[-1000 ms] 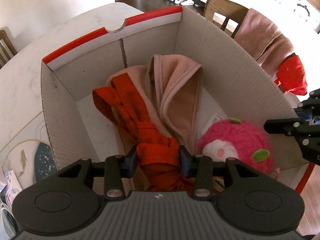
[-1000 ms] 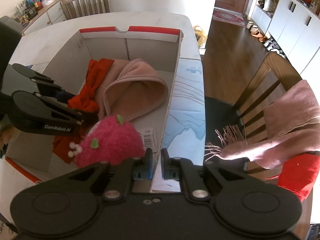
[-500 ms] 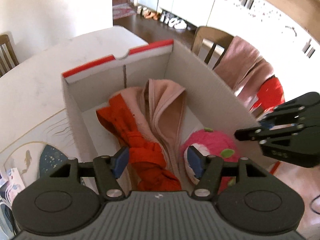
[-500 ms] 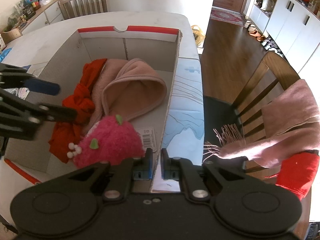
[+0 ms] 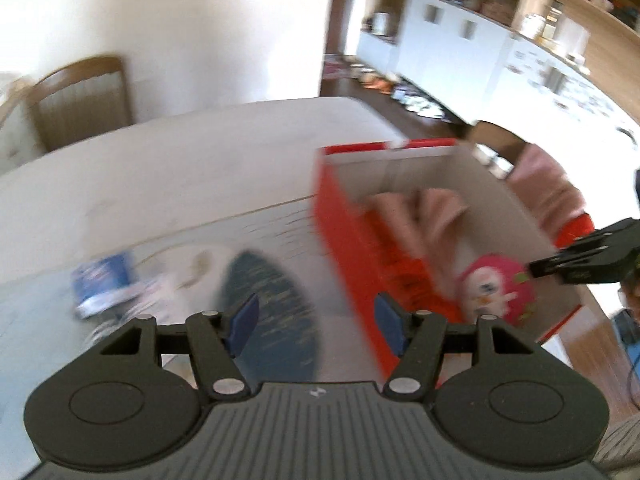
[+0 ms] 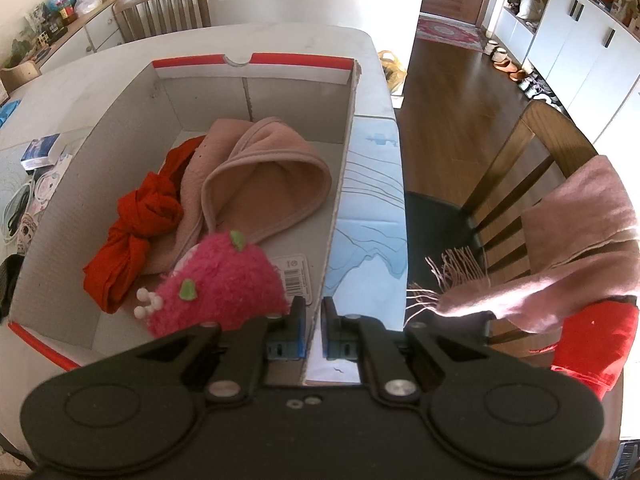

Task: Organize objects
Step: 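Move the left tool back to the table toward the black dotted glove, then grasp the black dotted glove with the left tool and lift it, then carry the black dotted glove into the box and open the left tool, then return the left tool to the table over the cartoon-face plush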

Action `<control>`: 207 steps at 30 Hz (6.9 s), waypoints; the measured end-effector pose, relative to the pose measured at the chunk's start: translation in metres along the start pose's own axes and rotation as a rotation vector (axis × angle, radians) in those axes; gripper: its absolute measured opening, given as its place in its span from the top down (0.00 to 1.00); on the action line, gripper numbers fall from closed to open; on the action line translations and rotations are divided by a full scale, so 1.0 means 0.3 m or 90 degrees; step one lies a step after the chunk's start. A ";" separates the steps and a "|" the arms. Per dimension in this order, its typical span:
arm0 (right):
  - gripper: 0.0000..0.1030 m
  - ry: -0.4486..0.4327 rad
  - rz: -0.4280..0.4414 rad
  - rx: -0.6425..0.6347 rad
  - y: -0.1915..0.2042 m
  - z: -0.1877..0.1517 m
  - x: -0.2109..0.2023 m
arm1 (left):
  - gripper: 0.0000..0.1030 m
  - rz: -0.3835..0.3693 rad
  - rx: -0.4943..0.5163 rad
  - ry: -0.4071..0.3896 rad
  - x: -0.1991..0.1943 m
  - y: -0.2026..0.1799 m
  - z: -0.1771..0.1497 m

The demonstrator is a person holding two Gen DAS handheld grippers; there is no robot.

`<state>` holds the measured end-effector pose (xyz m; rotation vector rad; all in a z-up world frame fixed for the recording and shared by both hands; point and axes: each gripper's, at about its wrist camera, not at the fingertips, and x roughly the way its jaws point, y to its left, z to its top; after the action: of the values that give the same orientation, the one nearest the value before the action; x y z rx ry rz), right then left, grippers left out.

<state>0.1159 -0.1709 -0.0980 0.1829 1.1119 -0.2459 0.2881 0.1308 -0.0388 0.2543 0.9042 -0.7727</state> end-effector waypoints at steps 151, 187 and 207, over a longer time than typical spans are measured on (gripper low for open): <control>0.93 -0.005 0.027 0.005 -0.020 -0.006 0.012 | 0.37 -0.117 0.142 0.153 0.473 -0.457 0.190; 0.95 0.002 -0.016 -0.007 0.015 0.010 -0.004 | 0.19 0.022 -0.053 0.023 -0.048 0.203 -0.066; 0.93 0.012 -0.027 -0.006 0.027 0.011 0.005 | 0.02 0.033 0.043 0.080 0.231 0.162 -0.228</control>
<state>0.1217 -0.1644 -0.0977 0.1532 1.1366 -0.2775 0.3064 0.1655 -0.1403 0.3872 0.9868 -0.7459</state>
